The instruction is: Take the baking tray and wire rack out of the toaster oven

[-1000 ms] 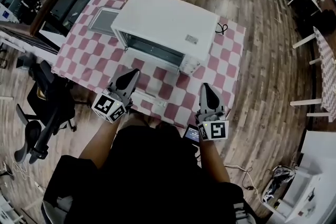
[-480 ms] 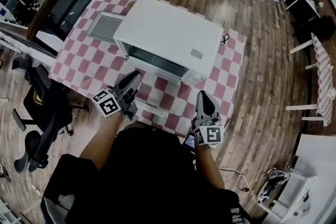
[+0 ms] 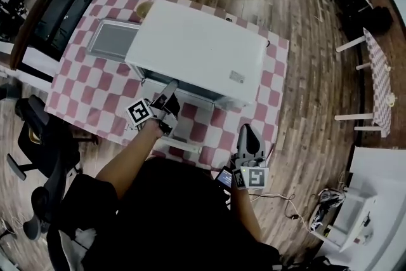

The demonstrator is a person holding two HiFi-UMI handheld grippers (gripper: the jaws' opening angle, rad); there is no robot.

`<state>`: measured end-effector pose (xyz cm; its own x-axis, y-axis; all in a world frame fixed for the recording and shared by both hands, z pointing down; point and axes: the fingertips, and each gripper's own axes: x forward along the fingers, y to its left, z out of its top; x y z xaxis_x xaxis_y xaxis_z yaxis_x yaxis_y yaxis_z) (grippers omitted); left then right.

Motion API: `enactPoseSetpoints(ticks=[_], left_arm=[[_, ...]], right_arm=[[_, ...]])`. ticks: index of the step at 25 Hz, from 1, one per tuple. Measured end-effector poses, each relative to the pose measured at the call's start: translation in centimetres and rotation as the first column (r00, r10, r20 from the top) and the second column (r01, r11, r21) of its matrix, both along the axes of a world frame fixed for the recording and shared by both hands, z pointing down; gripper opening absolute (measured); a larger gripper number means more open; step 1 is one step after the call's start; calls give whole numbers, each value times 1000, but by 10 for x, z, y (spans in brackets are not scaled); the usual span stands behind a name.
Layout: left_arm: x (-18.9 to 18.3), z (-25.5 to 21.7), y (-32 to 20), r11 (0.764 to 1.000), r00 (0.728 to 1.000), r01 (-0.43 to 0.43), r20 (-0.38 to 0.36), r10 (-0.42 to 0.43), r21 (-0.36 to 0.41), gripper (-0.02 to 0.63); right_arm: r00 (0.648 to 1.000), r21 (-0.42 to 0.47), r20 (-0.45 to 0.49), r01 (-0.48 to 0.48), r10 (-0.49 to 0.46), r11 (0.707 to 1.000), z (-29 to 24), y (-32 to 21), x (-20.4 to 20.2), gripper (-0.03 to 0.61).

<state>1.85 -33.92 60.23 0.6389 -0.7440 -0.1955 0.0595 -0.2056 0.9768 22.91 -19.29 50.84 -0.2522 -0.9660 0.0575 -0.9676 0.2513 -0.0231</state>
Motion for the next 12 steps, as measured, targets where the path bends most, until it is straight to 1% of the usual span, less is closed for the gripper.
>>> enactPoseSetpoints(ticks=[2,3,5,7,10,12], left_arm=[[8,7,-13,1000,1000,-19,14,19,-6,275],[10,10,-19,1000,1000,-21,8,21,-14,270],[14,12,-30,999,999,-14,-31,13,-31,238],[15,13,-38,999,999,-6,-44,3,-49,214],[13,21,-52,997,1000,4,-6,-4,-76,190],[15,23,-61,996,1000,-2,4,2,-85,175]], right_arm=[[999,-18,4,-33,33,999,6,0,0,3],[999,-29,5,-44,44,999,10,-1,-1,3],[998,-49,2,-61,61,997,15,0,-2,3],[996,-62,3,-83,84,995,17,2,0,3],[992,-94,5,-123,124,988,19,4,3,3],[991,-100,-4,-132,132,986,21,4,4,3]])
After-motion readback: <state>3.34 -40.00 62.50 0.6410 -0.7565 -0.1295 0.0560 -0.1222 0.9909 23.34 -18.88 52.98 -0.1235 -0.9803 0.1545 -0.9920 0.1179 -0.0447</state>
